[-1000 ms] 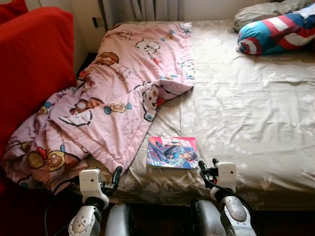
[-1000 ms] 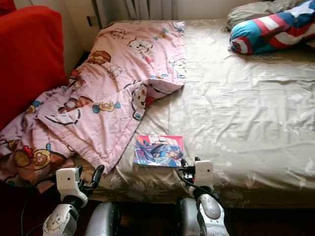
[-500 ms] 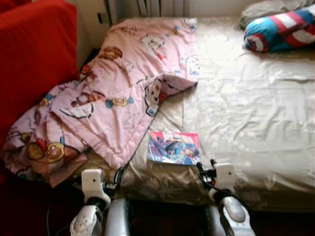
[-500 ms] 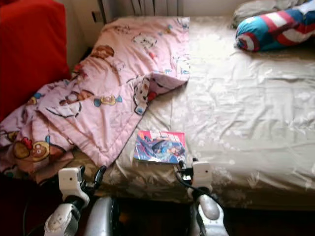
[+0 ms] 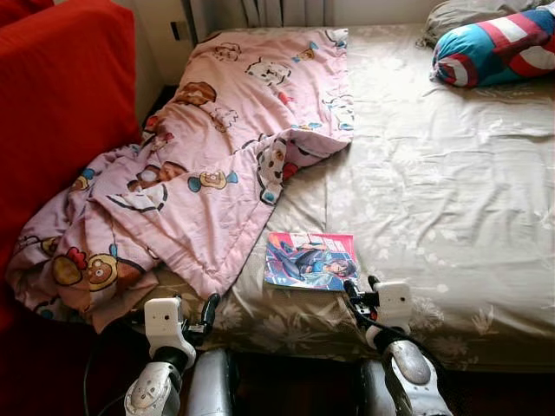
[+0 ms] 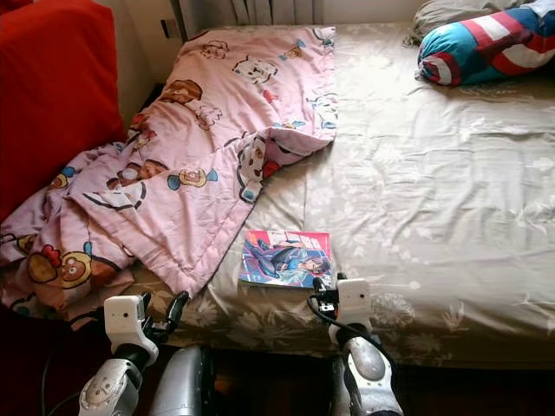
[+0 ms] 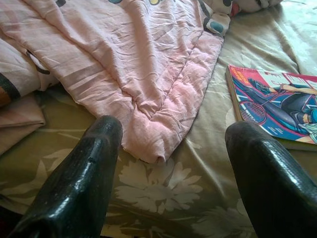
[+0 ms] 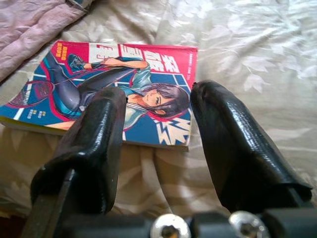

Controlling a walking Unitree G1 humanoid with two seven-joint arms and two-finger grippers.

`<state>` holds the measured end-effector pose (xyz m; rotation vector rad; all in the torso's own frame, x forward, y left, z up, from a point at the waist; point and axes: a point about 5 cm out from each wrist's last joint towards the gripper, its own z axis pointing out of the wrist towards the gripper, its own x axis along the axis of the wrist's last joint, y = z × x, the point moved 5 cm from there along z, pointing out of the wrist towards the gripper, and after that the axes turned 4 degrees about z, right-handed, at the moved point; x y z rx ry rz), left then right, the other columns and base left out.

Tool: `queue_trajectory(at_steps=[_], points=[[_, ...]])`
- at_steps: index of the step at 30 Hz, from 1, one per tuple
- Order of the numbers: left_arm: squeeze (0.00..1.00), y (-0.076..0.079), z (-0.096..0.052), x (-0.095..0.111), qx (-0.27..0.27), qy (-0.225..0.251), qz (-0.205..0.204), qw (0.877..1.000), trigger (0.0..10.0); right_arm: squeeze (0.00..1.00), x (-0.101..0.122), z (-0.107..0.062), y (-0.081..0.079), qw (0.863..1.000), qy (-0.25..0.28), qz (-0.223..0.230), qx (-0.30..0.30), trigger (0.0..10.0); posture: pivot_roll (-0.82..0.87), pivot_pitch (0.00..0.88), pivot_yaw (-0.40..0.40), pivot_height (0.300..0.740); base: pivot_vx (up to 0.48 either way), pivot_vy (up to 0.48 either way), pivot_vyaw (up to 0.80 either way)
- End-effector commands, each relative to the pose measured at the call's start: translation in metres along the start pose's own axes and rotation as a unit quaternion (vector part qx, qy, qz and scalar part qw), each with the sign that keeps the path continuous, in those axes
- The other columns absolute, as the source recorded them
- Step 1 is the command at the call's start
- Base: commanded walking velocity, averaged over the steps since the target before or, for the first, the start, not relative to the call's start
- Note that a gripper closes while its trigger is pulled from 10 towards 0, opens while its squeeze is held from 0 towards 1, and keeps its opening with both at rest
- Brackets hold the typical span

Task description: Clean up the room

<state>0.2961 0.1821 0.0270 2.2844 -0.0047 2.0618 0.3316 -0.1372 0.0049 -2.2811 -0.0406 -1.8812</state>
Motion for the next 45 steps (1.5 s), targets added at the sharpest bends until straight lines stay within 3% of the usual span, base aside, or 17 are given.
queue_trajectory(at_steps=[1, 10, 25, 37, 41, 42, 43, 44, 45], points=[[0.0, -0.003, -0.003, -0.001, 0.003, -0.002, 0.001, 1.0, 10.0, 0.0, -0.007, -0.001, -0.002, 1.0, -0.019, 0.001, 0.002, 10.0, -0.06, 0.189, 0.057, 0.601, 0.0, 0.0, 0.0], [0.0, -0.004, -0.006, -0.002, 0.003, -0.005, 0.004, 1.0, 10.0, 0.0, -0.003, 0.004, 0.0, 1.0, -0.019, 0.0, 0.0, 10.0, -0.06, 0.202, 0.06, 0.601, 0.0, 0.0, 0.0], [0.0, -0.005, -0.01, -0.002, 0.004, -0.007, 0.008, 1.0, 10.0, 0.0, 0.001, 0.01, -0.004, 1.0, -0.02, 0.002, 0.006, 10.0, -0.05, 0.215, 0.064, 0.601, 0.263, 0.0, 0.0], [0.0, -0.004, -0.012, -0.002, 0.003, -0.008, 0.009, 1.0, 10.0, 0.0, -0.009, 0.008, -0.003, 0.999, -0.048, 0.007, 0.002, 10.0, -0.04, 0.227, 0.064, 0.601, 0.07, 0.0, 0.0], [0.0, -0.004, -0.015, -0.001, 0.002, -0.009, 0.01, 1.0, 10.0, 0.0, -0.015, 0.008, 0.005, 0.996, -0.065, 0.055, -0.026, 10.0, -0.03, 0.241, 0.065, 0.601, 0.0, 0.0, 0.0], [0.0, -0.003, -0.016, -0.001, 0.002, -0.009, 0.01, 1.0, 10.0, 0.55, -0.019, 0.008, 0.007, 0.994, -0.074, 0.073, -0.032, 10.0, -0.03, 0.243, 0.065, 0.601, 0.0, 0.0, 0.0], [0.0, -0.003, -0.016, -0.001, 0.002, -0.009, 0.01, 1.0, 10.0, 0.55, -0.019, 0.008, 0.007, 0.994, -0.074, 0.073, -0.032, 10.0, -0.03, 0.243, 0.065, 0.601, 0.0, 0.0, 0.0], [0.0, -0.004, -0.017, -0.001, 0.003, -0.009, 0.01, 1.0, 10.0, 1.0, -0.022, 0.007, 0.01, 0.991, -0.081, 0.093, -0.043, 10.0, -0.02, 0.25, 0.066, 0.601, 0.0, 0.0, 0.0], [0.0, -0.004, -0.019, -0.001, 0.003, -0.01, 0.011, 1.0, 10.0, 1.0, -0.025, 0.005, 0.013, 0.988, -0.085, 0.113, -0.055, 10.0, -0.01, 0.256, 0.067, 0.601, 0.0, 0.0, 0.0]])
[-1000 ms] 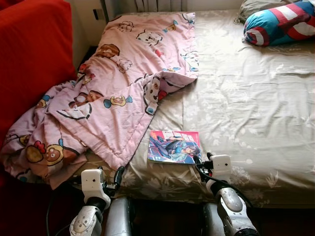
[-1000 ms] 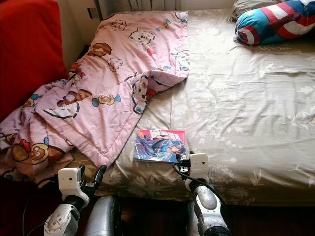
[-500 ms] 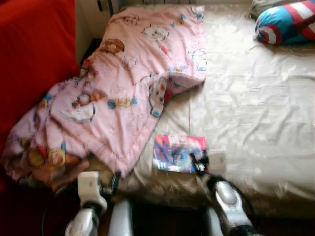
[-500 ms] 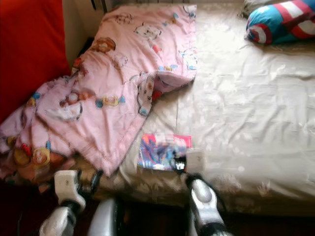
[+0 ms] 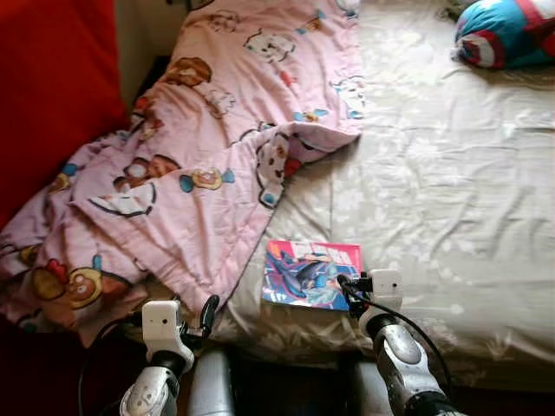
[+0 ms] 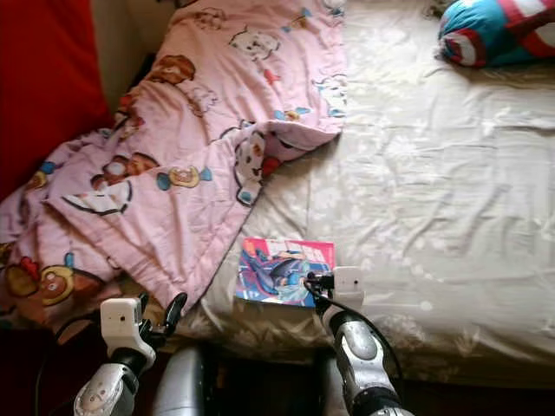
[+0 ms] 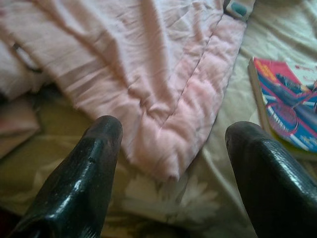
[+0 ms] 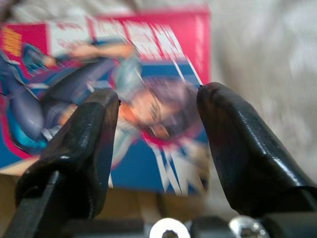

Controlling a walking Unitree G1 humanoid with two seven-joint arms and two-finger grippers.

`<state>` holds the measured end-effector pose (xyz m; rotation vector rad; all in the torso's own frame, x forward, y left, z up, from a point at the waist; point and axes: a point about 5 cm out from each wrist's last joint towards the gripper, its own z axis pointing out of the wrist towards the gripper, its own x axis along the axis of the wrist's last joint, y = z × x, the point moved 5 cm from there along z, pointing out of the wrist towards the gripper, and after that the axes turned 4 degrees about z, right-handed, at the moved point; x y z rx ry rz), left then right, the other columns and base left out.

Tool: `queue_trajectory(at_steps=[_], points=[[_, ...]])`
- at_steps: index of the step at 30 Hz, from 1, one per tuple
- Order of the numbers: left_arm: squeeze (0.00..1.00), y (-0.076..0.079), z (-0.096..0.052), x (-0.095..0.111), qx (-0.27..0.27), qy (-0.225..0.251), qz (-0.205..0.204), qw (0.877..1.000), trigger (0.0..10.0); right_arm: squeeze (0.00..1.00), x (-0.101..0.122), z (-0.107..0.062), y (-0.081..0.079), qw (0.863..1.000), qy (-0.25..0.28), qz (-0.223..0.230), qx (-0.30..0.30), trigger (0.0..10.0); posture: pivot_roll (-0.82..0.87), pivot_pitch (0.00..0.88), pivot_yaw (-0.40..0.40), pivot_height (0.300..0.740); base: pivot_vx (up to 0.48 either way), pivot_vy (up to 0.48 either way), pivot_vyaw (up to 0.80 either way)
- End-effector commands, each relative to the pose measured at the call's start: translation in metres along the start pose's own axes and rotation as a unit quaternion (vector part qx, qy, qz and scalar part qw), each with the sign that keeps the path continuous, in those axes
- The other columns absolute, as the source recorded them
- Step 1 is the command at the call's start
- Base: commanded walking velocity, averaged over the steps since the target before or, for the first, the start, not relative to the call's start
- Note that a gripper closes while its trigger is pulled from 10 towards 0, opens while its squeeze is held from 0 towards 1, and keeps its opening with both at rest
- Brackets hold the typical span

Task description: Clean up the room

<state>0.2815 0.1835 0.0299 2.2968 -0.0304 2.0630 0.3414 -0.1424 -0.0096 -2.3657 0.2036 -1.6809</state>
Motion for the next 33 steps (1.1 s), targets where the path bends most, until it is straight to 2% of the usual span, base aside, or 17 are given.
queue_trajectory(at_steps=[1, 2, 3, 4, 6, 7, 12, 15, 18, 27, 33], points=[[0.0, -0.003, -0.005, -0.002, 0.005, -0.007, 0.001, 1.0, 10.0, 1.0, -0.013, -0.004, 0.008, 0.999, -0.023, 0.033, -0.021, 10.0, -0.01, 0.256, 0.067, 0.601, 0.0, 0.0, 0.0], [0.0, -0.003, -0.006, -0.003, 0.005, -0.008, 0.002, 1.0, 10.0, 1.0, -0.014, -0.004, 0.009, 0.999, -0.025, 0.036, -0.024, 10.0, -0.01, 0.261, 0.068, 0.601, 0.0, 0.0, 0.0], [0.0, -0.004, -0.007, -0.004, 0.004, -0.01, 0.002, 1.0, 10.0, 0.81, -0.015, -0.005, 0.01, 0.999, -0.026, 0.039, -0.027, 10.0, 0.0, 0.267, 0.07, 0.601, 0.0, 0.0, 0.0], [0.0, -0.004, -0.009, -0.006, 0.005, -0.014, 0.004, 1.0, 10.0, 0.0, -0.016, -0.005, 0.011, 0.998, -0.029, 0.047, -0.033, 10.0, 0.0, 0.27, 0.07, 0.601, 0.0, 0.0, 0.0], [0.0, -0.005, -0.01, -0.006, 0.005, -0.014, 0.004, 1.0, 10.0, 0.0, -0.015, -0.005, 0.013, 0.997, -0.025, 0.055, -0.038, 10.0, 0.01, 0.275, 0.071, 0.601, 0.0, 0.0, 0.0], [0.0, -0.006, -0.013, -0.005, 0.006, -0.015, 0.005, 1.0, 10.0, 0.0, -0.012, -0.005, 0.017, 0.996, -0.014, 0.08, -0.047, 10.0, 0.01, 0.282, 0.075, 0.601, 0.0, 0.0, 0.0], [0.0, -0.008, -0.018, -0.005, 0.007, -0.019, 0.009, 1.0, 10.0, 0.0, -0.009, -0.005, 0.022, 0.991, -0.005, 0.124, -0.057, 10.0, 0.02, 0.293, 0.083, 0.601, 0.0, 0.0, 0.0], [0.0, -0.011, -0.022, -0.006, 0.008, -0.025, 0.014, 1.0, 10.0, 0.0, -0.017, -0.007, 0.021, 0.98, -0.019, 0.194, -0.04, 10.0, 0.04, 0.298, 0.088, 0.601, 0.0, 0.0, 0.0], [0.0, -0.012, -0.024, -0.005, 0.008, -0.027, 0.016, 0.999, 10.0, 0.0, -0.022, -0.009, 0.019, 0.972, -0.024, 0.232, -0.022, 10.0, 0.05, 0.301, 0.094, 0.601, 0.0, 0.0, 0.0], [0.0, -0.015, -0.028, -0.005, 0.006, -0.033, 0.023, 0.999, 10.0, 0.0, -0.032, -0.015, 0.013, 0.964, -0.04, 0.261, 0.022, 10.0, 0.05, 0.308, 0.109, 0.601, 0.0, 0.0, 0.0], [0.0, -0.012, -0.029, -0.004, 0.001, -0.036, 0.025, 0.999, 10.0, 0.0, -0.048, -0.022, 0.006, 0.959, -0.073, 0.272, 0.046, 10.0, 0.06, 0.313, 0.115, 0.601, 0.0, 0.0, 0.0]])
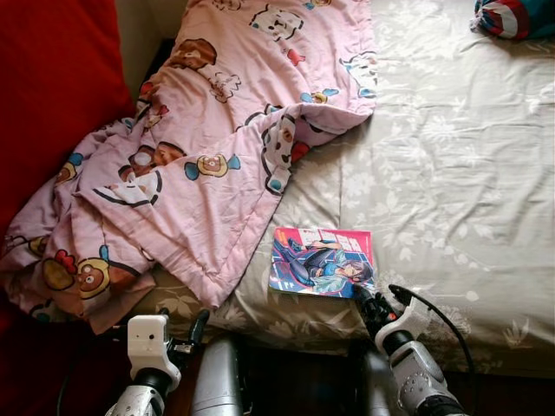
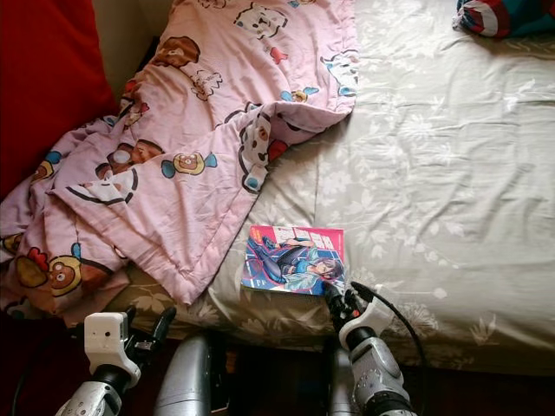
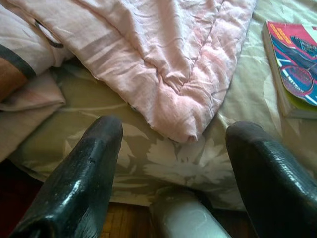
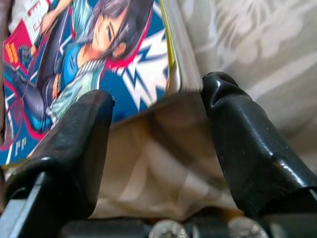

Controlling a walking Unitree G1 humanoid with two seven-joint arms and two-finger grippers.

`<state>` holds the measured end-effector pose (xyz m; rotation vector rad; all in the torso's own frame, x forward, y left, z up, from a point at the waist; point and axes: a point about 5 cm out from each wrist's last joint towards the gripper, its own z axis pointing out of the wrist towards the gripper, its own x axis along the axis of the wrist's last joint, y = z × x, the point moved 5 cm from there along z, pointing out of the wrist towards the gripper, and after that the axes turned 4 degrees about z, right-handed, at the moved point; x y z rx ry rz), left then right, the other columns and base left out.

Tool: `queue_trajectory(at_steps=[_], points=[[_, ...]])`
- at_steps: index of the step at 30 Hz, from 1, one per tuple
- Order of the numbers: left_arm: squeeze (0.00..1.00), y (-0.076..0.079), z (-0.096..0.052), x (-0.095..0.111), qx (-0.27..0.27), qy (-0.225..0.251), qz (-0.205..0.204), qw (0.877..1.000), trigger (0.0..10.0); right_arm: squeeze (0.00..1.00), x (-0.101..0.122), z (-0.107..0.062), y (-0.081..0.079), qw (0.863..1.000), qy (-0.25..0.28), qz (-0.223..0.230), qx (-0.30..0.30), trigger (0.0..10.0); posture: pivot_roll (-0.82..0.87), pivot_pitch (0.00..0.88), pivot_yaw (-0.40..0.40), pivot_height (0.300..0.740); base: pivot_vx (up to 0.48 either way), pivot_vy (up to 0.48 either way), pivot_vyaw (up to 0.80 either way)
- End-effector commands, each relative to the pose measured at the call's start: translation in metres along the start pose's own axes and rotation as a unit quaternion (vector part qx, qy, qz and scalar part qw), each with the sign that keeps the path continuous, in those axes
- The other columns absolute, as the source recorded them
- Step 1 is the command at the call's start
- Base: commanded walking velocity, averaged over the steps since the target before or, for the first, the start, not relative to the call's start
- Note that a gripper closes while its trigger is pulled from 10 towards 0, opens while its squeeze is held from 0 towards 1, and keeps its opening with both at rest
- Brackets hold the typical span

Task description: Clean up the room

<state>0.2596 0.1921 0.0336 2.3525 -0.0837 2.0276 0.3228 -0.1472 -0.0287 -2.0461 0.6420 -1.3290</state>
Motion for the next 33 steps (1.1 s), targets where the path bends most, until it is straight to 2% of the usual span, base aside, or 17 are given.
queue_trajectory(at_steps=[1, 7, 13, 21, 22, 23, 33], points=[[0.0, -0.005, -0.008, -0.007, 0.003, -0.017, 0.007, 1.0, 10.0, 0.0, -0.031, -0.011, 0.009, 0.998, -0.048, 0.026, -0.012, 10.0, 0.07, 0.317, 0.119, 0.601, 0.0, 0.0, 0.0], [0.0, -0.006, -0.009, -0.006, 0.001, -0.019, 0.012, 1.0, 10.0, 0.0, -0.026, -0.011, 0.011, 0.997, -0.025, 0.07, -0.017, 10.0, 0.08, 0.324, 0.124, 0.601, 0.0, 0.0, 0.0], [0.0, -0.008, -0.009, -0.005, 0.001, -0.02, 0.016, 1.0, 10.0, 0.0, 0.007, -0.003, 0.006, 0.994, 0.044, 0.097, -0.004, 10.0, 0.09, 0.324, 0.129, 0.601, 0.0, 0.0, 0.0], [0.0, -0.007, -0.009, -0.005, -0.002, -0.021, 0.018, 1.0, 10.0, 0.0, 0.009, 0.0, 0.0, 0.995, 0.039, 0.092, 0.012, 10.0, 0.09, 0.324, 0.131, 0.601, 0.0, 0.0, 0.0], [0.0, -0.007, -0.008, -0.005, -0.002, -0.021, 0.018, 1.0, 10.0, 0.0, 0.01, 0.001, 0.0, 0.994, 0.043, 0.097, 0.01, 7.0, 0.09, 0.322, 0.131, 0.601, 0.0, 0.0, 0.0], [0.0, -0.007, -0.008, -0.005, -0.002, -0.021, 0.019, 1.0, 10.0, 0.0, 0.011, 0.001, -0.001, 0.994, 0.046, 0.102, 0.012, 0.0, 0.09, 0.318, 0.131, 0.601, 0.0, 0.0, 0.0], [0.0, -0.006, -0.001, -0.005, -0.005, -0.021, 0.019, 1.0, 10.0, 0.0, 0.007, -0.001, 0.002, 0.994, 0.044, 0.103, 0.009, 0.0, 0.08, 0.299, 0.129, 0.601, 0.0, 0.0, 0.0]])
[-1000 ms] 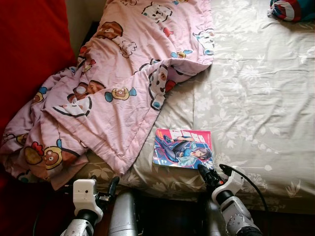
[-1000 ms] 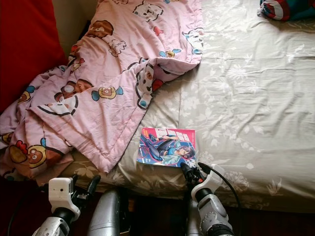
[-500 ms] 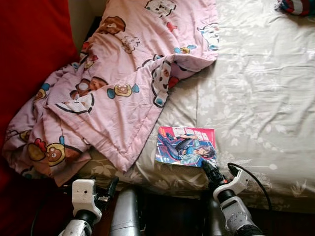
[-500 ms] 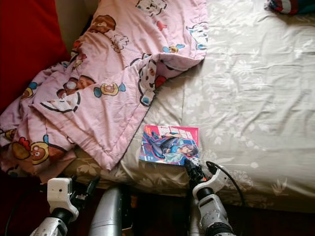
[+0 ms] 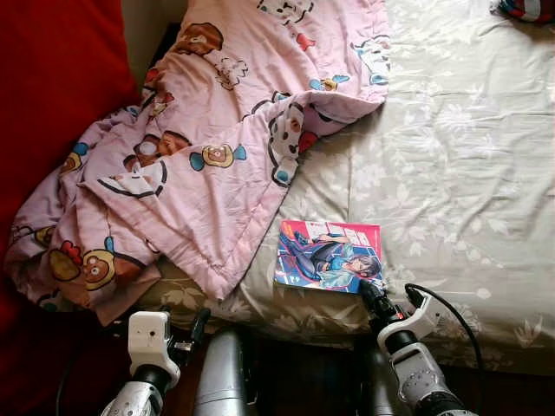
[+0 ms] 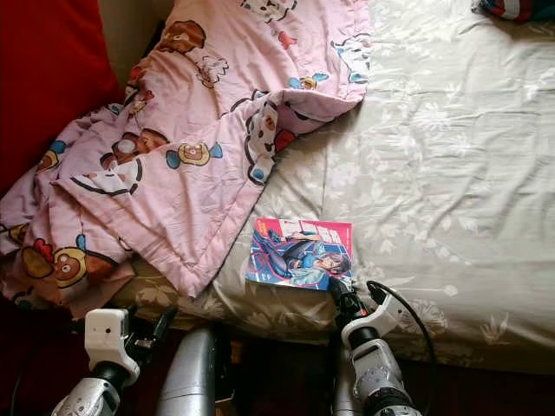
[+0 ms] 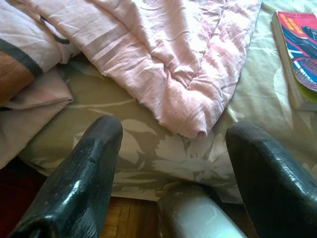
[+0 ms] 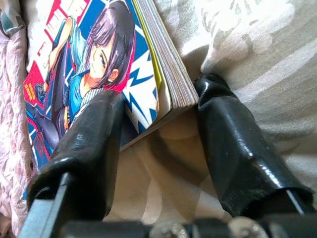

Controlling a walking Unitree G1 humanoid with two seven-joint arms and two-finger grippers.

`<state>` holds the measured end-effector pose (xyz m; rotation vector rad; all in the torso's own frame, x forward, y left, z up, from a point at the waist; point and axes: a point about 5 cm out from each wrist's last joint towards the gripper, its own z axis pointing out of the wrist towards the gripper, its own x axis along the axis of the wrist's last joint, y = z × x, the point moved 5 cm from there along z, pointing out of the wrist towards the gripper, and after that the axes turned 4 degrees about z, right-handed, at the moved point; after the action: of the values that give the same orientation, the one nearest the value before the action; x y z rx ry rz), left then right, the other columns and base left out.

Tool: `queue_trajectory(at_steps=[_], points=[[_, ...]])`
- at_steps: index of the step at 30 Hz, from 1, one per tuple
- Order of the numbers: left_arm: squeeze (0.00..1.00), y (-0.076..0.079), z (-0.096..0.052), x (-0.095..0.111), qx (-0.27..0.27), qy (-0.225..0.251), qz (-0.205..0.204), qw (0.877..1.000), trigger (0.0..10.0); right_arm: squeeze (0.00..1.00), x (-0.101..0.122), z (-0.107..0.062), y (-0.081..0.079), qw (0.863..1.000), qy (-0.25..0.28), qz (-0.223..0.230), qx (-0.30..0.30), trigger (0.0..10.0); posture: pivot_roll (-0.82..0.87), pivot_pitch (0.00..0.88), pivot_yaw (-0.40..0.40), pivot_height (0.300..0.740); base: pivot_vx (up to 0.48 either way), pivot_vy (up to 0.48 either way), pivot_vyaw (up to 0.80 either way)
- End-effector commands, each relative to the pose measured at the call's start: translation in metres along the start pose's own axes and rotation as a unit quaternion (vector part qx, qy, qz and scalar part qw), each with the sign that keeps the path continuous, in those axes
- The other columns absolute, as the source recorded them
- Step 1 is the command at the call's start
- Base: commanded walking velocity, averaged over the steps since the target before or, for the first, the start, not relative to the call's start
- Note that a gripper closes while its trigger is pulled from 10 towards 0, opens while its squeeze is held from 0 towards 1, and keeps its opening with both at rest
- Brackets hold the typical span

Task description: Clean up the room

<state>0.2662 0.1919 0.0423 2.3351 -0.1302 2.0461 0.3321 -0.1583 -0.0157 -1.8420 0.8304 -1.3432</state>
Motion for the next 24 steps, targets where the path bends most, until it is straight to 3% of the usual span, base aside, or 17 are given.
queue_trajectory(at_steps=[1, 17, 24], points=[[0.0, -0.005, -0.006, -0.015, 0.003, -0.028, 0.007, 1.0, 10.0, 0.0, -0.01, -0.005, 0.007, 1.0, -0.011, 0.01, -0.012, 0.0, 0.07, 0.295, 0.128, 0.601, 0.0, 0.0, 0.0], [0.0, 0.0, 0.007, -0.014, -0.004, -0.021, 0.015, 1.0, 10.0, 0.0, -0.014, -0.005, 0.002, 1.0, 0.002, 0.022, 0.0, 0.0, 0.05, 0.253, 0.114, 0.601, 0.0, 0.0, 0.0], [0.0, -0.001, 0.02, -0.011, 0.001, -0.013, 0.015, 1.0, 10.0, 0.0, -0.005, -0.024, 0.018, 0.997, 0.076, 0.009, -0.029, 0.0, 0.0, 0.218, 0.096, 0.601, 0.0, 0.0, 0.0]])
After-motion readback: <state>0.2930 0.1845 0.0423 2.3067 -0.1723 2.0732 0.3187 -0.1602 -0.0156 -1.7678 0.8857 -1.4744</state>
